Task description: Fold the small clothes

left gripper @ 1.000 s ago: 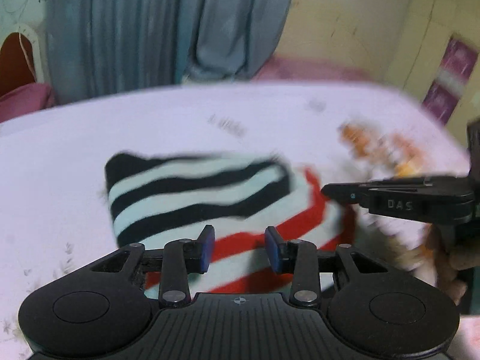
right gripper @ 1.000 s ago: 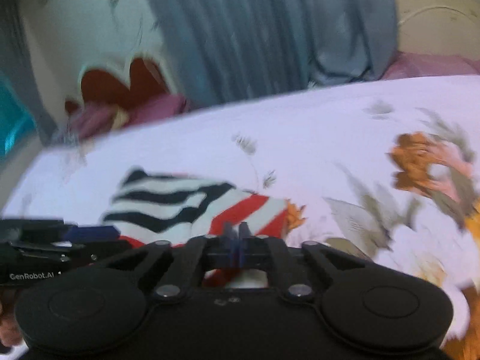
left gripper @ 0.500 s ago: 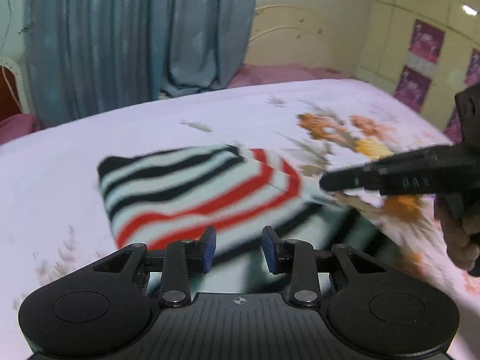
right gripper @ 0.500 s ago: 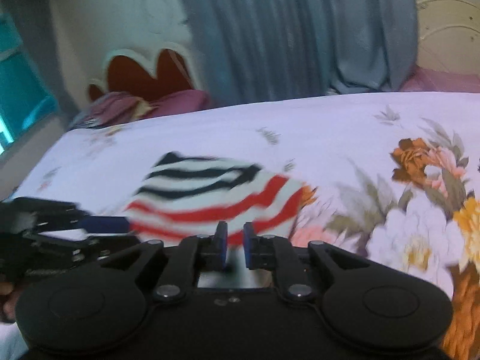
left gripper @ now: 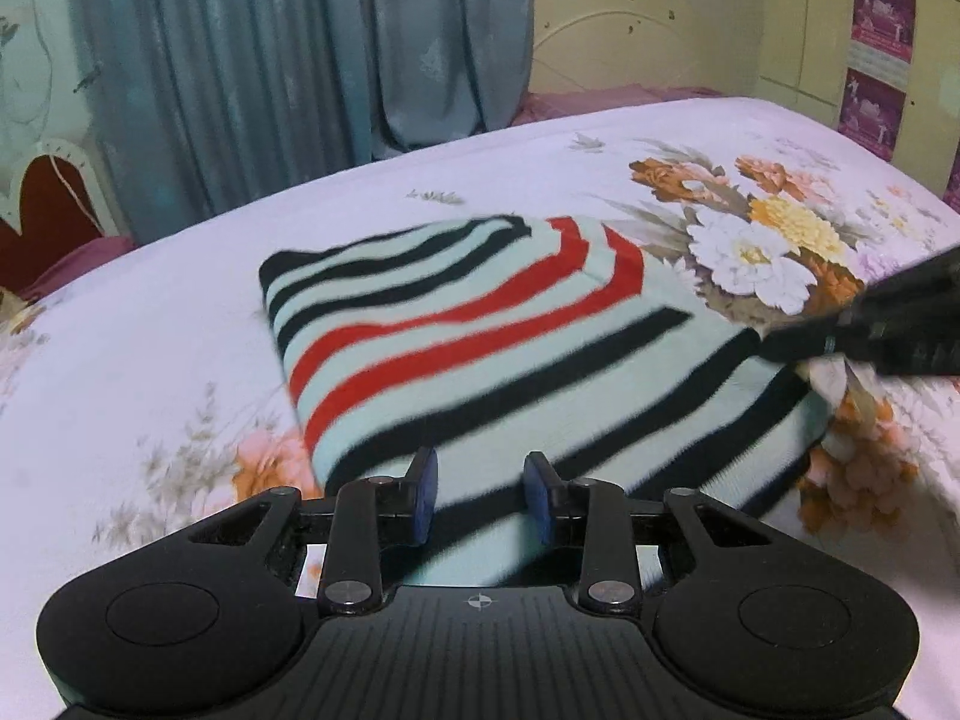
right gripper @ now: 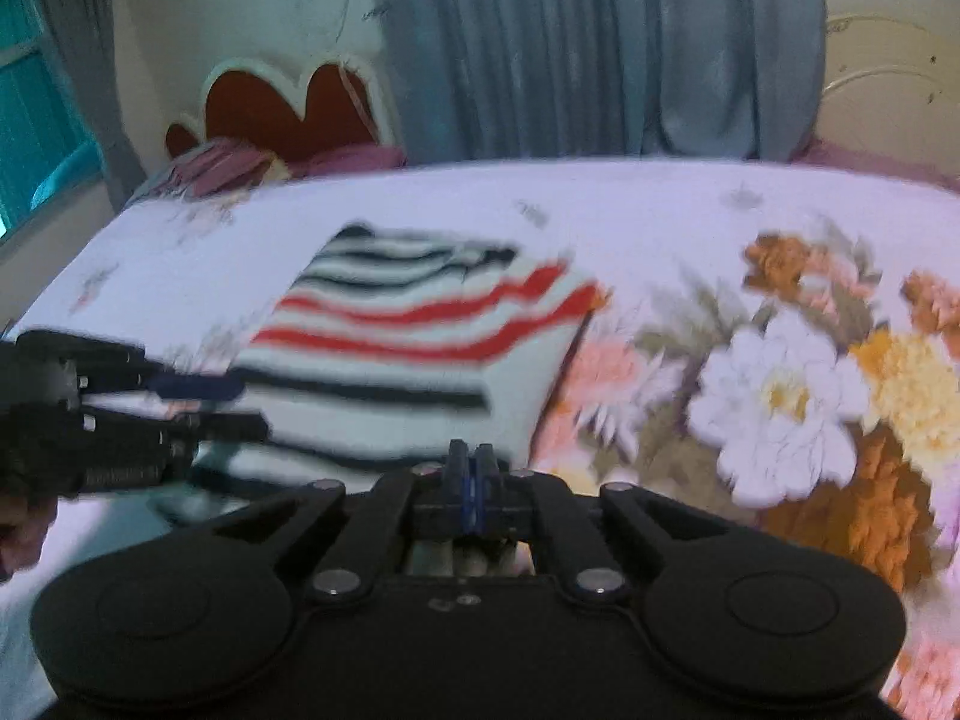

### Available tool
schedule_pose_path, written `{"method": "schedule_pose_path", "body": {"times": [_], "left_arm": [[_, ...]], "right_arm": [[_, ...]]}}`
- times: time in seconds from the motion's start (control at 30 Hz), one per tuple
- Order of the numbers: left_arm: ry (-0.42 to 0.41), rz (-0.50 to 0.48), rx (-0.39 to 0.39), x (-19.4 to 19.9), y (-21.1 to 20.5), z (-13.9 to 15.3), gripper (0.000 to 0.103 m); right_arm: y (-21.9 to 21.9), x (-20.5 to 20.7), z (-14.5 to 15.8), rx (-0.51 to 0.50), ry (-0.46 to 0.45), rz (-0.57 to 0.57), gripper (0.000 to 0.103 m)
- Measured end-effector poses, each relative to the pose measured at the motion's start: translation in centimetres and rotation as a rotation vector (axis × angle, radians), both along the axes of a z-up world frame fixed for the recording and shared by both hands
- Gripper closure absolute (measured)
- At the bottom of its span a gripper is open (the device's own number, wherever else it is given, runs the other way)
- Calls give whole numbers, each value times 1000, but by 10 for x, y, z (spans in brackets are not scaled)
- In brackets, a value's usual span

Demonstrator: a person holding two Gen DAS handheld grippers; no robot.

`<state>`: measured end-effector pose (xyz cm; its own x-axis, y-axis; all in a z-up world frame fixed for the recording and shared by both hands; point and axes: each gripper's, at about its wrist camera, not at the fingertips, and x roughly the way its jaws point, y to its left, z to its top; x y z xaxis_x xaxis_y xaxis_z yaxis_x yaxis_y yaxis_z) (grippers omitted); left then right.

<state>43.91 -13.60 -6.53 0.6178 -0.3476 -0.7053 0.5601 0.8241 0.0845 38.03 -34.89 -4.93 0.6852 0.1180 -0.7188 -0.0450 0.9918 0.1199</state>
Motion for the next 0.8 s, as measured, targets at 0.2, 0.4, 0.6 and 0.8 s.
{"method": "schedule_pose_path", "body": {"times": [0.2, 0.4, 0.6, 0.8], "left_arm": [[-29, 14, 66, -23, 1, -15, 70], [-9, 42, 44, -26, 6, -15, 70], [6, 78, 22, -27, 9, -19, 70], [6, 110, 8, -31, 11, -24, 70]], "right_arm": [[-7, -4, -38, 10, 84, -42, 99], [-2, -21, 18, 25, -123, -42, 98], [7, -2, -36, -18, 88, 8, 98], [9, -4, -34, -31, 79, 4, 98]]}}
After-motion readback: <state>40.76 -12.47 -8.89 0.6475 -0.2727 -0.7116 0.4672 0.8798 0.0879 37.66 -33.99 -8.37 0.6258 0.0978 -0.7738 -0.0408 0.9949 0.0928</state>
